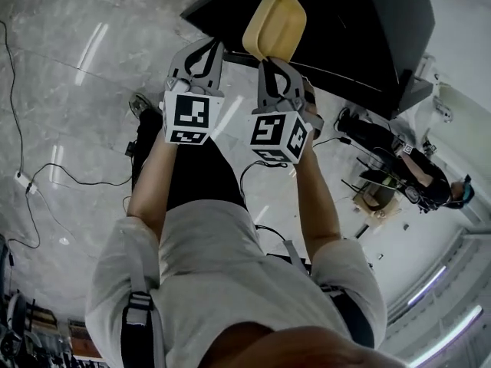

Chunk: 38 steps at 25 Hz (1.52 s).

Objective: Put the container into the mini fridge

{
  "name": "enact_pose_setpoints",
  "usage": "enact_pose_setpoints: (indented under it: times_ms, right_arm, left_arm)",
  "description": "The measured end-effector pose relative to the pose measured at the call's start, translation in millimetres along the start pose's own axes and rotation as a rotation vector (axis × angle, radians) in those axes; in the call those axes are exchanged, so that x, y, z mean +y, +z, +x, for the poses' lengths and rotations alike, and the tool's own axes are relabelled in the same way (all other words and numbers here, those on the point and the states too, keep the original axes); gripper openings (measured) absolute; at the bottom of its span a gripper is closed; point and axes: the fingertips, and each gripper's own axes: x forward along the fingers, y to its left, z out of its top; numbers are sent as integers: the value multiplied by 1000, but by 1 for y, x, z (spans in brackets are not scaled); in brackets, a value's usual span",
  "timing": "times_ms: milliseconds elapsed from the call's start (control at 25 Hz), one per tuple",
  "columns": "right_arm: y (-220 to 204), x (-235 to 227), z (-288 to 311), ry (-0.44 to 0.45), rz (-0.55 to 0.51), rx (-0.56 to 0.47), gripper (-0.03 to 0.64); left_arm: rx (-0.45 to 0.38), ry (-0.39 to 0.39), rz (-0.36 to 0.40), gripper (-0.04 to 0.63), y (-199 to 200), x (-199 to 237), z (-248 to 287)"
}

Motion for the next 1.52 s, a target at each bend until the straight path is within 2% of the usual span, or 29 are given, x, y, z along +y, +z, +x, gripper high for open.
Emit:
enact_pose_setpoints:
  times_ms: [200, 360, 520, 1000, 1520]
  right_arm:
    - [-4, -2, 25, -23, 34, -11, 49]
    - [-18, 9, 52, 3, 46, 23, 49]
    - [-30, 9, 87, 8, 51, 50, 49]
    - [-84, 9, 180, 44, 11, 157, 50]
    - [-101, -4, 229, 81, -33, 165, 49]
  left_arm:
    - [24, 56, -105, 12, -44, 5, 22]
    - [17, 40, -148, 12, -63, 8, 28]
    - [53, 53, -201, 12, -96, 22, 37]
    - [150, 99, -266, 12, -180, 21, 65]
    - [153, 161, -327, 12, -192, 22, 106]
